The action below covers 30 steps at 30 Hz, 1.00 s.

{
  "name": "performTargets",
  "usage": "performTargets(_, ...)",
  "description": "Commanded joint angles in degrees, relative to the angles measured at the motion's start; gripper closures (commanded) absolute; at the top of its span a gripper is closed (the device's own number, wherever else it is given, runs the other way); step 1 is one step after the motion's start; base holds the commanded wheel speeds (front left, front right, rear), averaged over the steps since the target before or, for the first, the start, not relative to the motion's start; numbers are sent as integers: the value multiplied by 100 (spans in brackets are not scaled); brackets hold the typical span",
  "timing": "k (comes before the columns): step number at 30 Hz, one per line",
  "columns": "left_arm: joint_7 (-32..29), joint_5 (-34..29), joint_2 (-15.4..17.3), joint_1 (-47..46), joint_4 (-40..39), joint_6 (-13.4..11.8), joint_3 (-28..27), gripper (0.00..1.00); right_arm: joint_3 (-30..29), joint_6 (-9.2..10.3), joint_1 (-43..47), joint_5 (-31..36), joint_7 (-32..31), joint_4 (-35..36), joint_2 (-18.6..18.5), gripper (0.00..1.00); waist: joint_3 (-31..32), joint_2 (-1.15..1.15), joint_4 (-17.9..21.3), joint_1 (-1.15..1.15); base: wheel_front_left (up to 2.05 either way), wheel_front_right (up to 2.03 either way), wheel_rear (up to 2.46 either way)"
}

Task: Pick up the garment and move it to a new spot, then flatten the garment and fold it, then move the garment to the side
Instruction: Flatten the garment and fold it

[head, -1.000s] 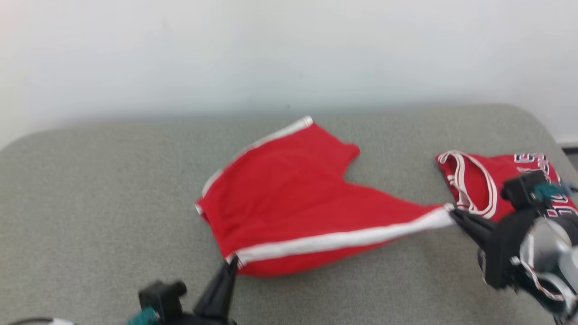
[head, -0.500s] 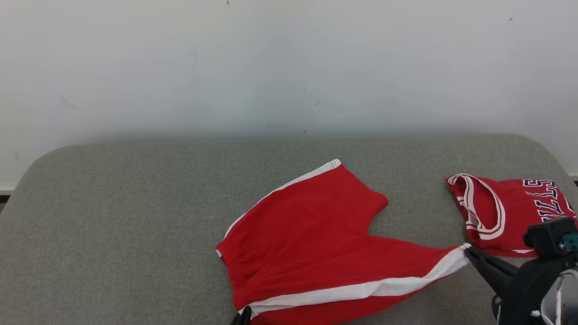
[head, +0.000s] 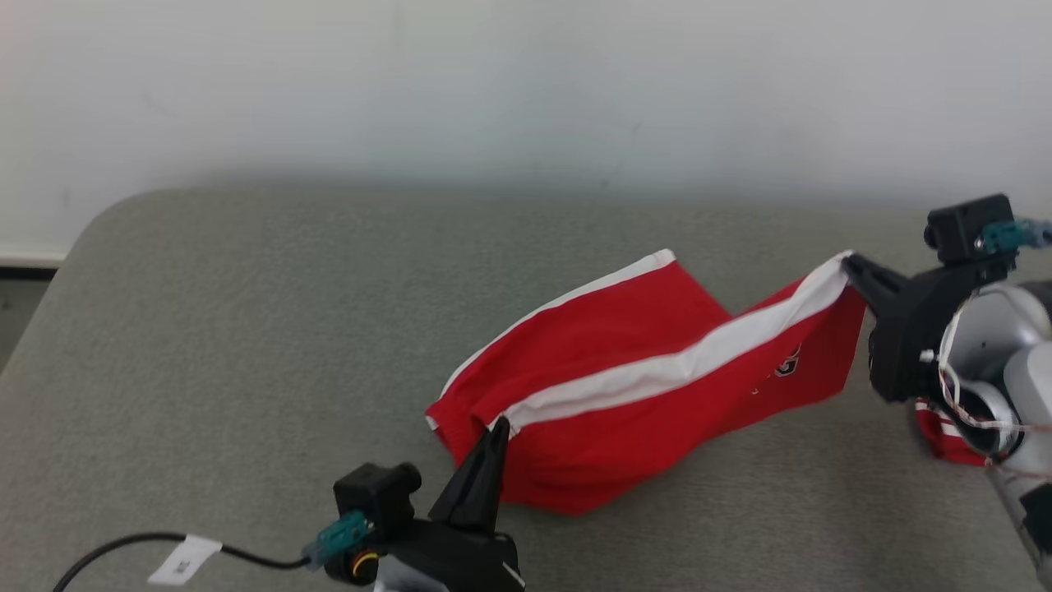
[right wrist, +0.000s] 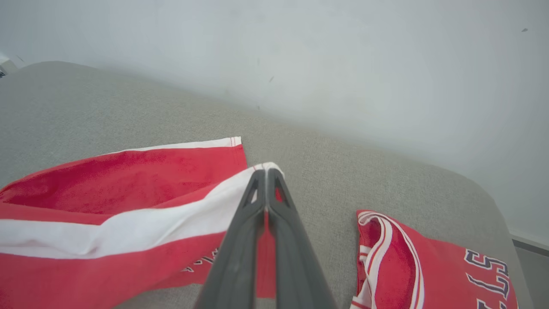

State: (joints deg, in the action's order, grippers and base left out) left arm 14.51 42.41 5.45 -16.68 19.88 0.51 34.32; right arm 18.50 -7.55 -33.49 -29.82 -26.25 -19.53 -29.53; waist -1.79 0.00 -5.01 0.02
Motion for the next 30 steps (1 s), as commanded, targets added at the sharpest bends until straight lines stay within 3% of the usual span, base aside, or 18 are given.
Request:
performTargets(1, -25, 41, -38, -155, 113, 2, -5, 100, 77, 13, -217, 52, 114, -214, 3, 100, -340, 0, -405, -2, 0, 0, 0)
performTargets(9, -289, 261, -230, -1058, 877, -14, 144, 100, 389, 13, -1170, 21, 427, -1634, 49, 100, -712, 0, -897, -2, 0, 0, 0)
performTargets(22, -303, 915, -258, -2003, 1668, -96, 660, 100, 748, 13, -2050, 374, 1010, -2911, 236, 100, -1145, 0, -1109, -2, 0, 0, 0)
performTargets(24, -232, 1032, -259, -2137, 1698, -126, 754, 42, 666, 13, -2217, 423, 1147, -3141, 279, 100, -1206, 0, -1116, -2, 0, 0, 0)
performTargets(25, -194, 1128, -259, -2188, 1709, -156, 789, 0, 627, 13, -2287, 455, 1247, -3247, 317, 100, -1231, 0, -1121, -2, 0, 0, 0)
performTargets(27, -109, 1268, -259, -2272, 1726, -196, 870, 0, 619, 13, -2389, 500, 1447, -3393, 420, 0, -1271, 0, -1126, -2, 0, 0, 0)
performTargets(30, -7, 1375, -256, -2369, 1768, -266, 930, 0, 580, 13, -2524, 504, 1732, -3586, 526, 0, -1285, 0, -1123, -2, 0, 0, 0)
